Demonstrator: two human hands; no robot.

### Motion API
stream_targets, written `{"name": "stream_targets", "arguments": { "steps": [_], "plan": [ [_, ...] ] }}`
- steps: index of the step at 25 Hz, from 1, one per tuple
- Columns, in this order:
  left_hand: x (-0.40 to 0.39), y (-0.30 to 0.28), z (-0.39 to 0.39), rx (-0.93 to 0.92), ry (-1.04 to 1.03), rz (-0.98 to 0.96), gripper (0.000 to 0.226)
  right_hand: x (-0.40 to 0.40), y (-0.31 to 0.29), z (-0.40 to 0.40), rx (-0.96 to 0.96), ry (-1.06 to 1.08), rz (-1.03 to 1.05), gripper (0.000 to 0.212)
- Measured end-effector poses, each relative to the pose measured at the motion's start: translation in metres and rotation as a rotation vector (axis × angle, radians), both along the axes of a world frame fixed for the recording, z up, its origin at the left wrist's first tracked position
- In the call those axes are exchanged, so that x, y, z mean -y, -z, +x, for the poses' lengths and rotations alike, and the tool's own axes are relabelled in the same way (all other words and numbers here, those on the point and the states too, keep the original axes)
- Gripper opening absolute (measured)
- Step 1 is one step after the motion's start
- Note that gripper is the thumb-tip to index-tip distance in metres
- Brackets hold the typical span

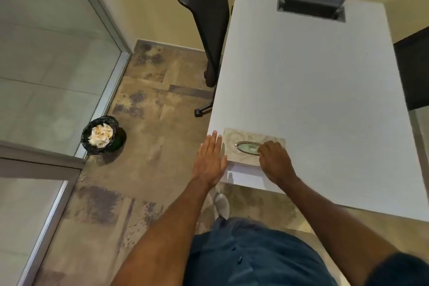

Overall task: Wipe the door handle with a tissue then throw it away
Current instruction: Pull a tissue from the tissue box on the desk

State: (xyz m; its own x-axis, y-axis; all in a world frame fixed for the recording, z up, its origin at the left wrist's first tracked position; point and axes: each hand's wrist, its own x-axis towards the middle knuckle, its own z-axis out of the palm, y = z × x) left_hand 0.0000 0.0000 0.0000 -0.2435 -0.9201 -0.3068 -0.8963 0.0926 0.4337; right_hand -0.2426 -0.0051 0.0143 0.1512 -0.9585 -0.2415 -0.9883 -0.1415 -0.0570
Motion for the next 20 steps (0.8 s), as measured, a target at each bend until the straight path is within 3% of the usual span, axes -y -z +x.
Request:
{"name": "stream_targets", "arguments": {
  "steps": [6, 20],
  "plan": [
    [0.014, 0.033, -0.043, -0.02, 0.068, 0.058, 0.071, 0.028, 0.015, 0.0, 0.073, -0.012, 0.013, 0.024],
    [0.019, 0.048, -0.06, -0.01, 0.065, 0.151, 0.075, 0.068, 0.029, -0.007, -0.169, -0.432, -0.024, 0.015]
  ]
}}
